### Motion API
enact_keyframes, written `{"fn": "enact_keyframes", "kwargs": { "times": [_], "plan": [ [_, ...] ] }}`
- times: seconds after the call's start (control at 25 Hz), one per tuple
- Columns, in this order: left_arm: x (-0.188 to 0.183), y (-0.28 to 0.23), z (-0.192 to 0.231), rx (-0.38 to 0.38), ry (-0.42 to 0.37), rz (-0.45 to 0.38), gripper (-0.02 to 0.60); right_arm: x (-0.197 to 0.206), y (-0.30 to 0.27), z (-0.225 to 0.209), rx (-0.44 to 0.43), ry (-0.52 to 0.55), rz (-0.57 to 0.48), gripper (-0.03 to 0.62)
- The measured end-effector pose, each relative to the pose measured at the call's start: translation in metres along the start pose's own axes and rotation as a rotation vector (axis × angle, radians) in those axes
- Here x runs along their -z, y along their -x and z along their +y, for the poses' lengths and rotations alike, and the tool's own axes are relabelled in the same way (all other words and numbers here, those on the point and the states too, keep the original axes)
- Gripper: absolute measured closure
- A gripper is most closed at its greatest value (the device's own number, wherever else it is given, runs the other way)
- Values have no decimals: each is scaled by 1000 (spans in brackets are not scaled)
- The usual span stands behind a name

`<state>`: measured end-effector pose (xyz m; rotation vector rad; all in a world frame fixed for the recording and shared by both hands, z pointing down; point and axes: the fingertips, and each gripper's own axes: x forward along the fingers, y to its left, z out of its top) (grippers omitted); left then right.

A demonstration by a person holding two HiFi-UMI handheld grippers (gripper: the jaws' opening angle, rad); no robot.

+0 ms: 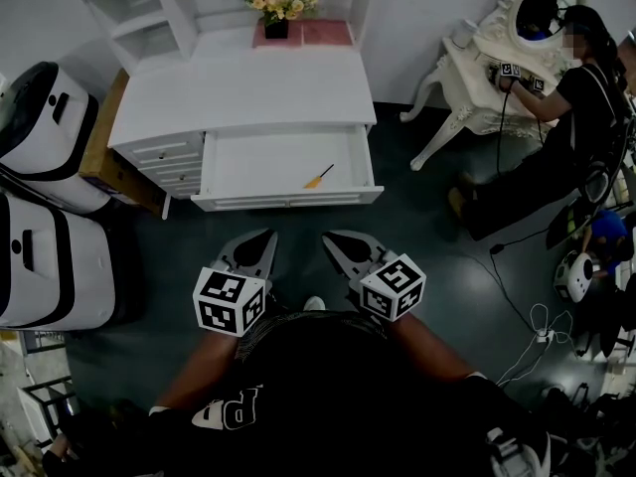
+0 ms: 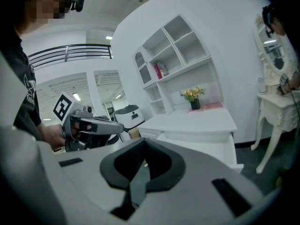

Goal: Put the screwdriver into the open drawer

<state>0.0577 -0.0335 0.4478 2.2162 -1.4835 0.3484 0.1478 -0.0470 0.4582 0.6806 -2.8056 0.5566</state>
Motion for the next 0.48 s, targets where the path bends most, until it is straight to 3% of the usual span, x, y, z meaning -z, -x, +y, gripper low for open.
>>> {"fn": "enact_keyframes", "kwargs": {
  "times": [0.48],
  "plan": [
    [-1,-3,3,1,1,0,571,0,-3,-2,2,-4,2,586]
  ]
}}
